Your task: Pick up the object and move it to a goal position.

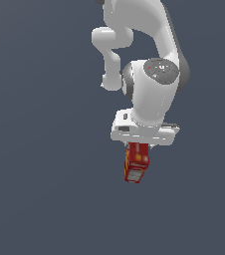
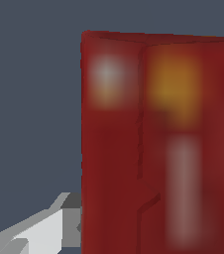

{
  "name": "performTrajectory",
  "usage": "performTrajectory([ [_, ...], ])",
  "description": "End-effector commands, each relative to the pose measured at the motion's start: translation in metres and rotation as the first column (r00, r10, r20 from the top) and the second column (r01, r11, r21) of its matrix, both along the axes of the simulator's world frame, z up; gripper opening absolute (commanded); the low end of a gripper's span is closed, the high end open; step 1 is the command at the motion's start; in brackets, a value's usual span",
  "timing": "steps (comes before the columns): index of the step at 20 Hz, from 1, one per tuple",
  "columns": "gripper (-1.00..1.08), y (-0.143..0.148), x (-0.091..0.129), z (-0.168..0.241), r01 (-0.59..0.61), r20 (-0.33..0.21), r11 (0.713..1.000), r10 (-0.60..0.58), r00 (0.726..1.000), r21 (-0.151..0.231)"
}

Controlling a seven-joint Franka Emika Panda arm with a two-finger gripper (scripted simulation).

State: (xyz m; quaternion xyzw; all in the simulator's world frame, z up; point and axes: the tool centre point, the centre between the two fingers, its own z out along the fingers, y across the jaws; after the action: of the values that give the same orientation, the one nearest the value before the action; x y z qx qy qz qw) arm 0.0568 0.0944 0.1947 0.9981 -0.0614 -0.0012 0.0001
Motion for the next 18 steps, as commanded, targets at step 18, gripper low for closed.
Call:
performTrajectory([
  [18,-1.00,-0.041,-0.079,0.089,0.001,0.002,1.000,-0.001,1.000,0.000],
])
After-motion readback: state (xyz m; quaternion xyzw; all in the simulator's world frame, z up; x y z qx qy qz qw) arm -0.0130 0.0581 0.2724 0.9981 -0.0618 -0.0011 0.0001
